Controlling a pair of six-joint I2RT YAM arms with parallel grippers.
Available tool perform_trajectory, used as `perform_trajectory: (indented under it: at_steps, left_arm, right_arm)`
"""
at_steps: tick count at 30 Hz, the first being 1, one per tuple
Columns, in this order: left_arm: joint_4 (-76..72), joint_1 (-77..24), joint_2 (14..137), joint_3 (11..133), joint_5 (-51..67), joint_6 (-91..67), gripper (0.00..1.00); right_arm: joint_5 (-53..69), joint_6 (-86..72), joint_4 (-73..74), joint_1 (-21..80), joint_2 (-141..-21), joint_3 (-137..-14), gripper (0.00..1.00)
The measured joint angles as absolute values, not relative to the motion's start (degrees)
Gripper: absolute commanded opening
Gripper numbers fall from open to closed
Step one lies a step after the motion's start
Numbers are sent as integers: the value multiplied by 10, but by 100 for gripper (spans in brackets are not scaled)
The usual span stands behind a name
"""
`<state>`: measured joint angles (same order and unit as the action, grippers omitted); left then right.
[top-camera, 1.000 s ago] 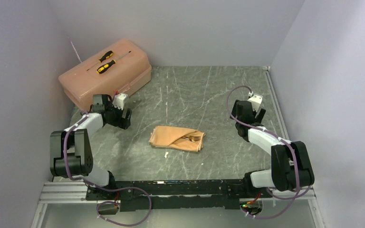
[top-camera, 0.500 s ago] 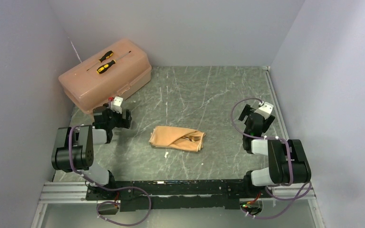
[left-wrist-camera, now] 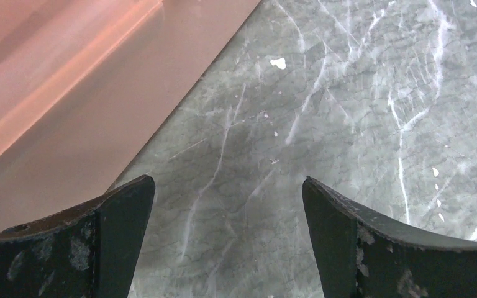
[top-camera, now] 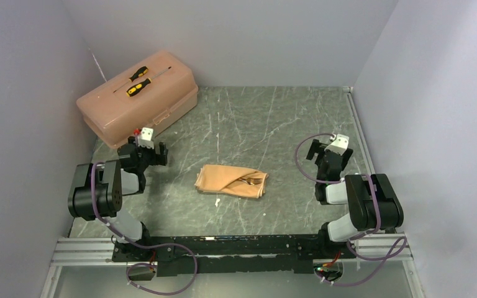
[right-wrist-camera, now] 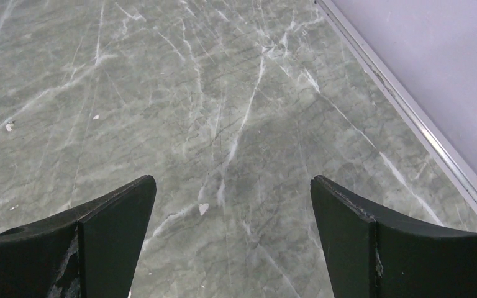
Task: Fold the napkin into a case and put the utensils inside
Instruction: Reset both arms
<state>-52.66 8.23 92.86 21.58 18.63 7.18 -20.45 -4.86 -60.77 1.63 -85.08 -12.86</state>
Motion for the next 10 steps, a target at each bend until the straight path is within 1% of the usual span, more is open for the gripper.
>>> perform_trajectory:
  at_steps: [10]
  left_arm:
    - [-525,82,929,216,185,63,94]
  right_arm:
    - [-204,-44,-614,16,-851,-129,100]
